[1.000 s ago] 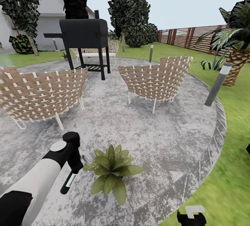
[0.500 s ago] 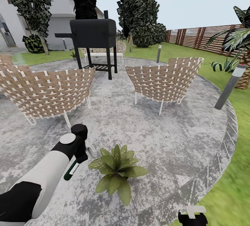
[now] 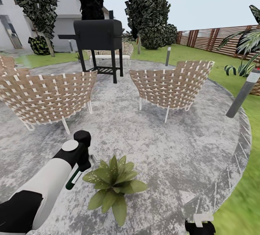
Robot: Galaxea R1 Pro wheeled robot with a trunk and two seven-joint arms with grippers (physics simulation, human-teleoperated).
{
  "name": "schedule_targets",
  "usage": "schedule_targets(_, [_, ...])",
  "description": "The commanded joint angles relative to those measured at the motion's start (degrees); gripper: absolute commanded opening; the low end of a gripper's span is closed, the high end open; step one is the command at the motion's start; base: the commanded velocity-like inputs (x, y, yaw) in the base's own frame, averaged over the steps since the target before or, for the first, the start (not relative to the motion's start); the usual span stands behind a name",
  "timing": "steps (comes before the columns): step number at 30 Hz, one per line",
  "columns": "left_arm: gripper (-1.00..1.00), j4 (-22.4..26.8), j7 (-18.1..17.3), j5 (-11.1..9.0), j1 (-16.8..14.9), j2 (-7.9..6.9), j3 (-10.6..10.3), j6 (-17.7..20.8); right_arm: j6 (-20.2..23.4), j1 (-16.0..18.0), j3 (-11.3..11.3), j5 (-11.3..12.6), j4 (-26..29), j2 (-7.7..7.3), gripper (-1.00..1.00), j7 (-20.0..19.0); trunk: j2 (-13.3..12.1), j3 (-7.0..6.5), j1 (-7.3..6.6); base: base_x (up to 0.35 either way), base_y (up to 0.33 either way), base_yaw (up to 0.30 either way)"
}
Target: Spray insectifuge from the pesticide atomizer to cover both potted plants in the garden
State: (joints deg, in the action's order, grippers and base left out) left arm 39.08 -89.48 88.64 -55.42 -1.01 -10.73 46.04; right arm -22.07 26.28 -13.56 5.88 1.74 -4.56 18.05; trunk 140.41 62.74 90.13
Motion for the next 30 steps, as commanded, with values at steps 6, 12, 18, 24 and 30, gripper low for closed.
schedule_targets(6, [-1.00,0.04,-0.52,0.39,0.20,-0.14,-0.41,0.57,-0.17,0.00,-0.50,0.62,0.01,-0.01,1.00,0.06,0.02,0.05,0.00,0.061,-0.252,0.274])
schedule_targets(12, [-1.00,0.04,-0.52,0.39,0.15,-0.22,-0.30,0.55,-0.17,0.00,-0.50,0.62,0.01,-0.01,1.00,0.05,0.02,0.05,0.00,-0.221,-0.207,0.278])
schedule_targets(18, [-1.00,0.04,-0.52,0.39,0.14,-0.11,-0.28,0.63,-0.17,0.00,-0.50,0.62,0.01,-0.01,1.00,0.06,0.02,0.05,0.00,-0.157,-0.223,0.278])
schedule_targets(24, [-1.00,0.04,-0.52,0.39,0.19,-0.21,-0.27,0.77,-0.17,0.00,-0.50,0.62,0.01,-0.01,1.00,0.06,0.02,0.05,0.00,0.072,-0.160,0.137])
schedule_targets(30, [-1.00,-0.05,-0.52,2.31,0.38,-2.76,-0.17,0.65,-0.17,0.00,-0.50,0.62,-0.01,-0.01,1.00,0.06,0.02,0.05,0.00,0.002,-0.004,0.031])
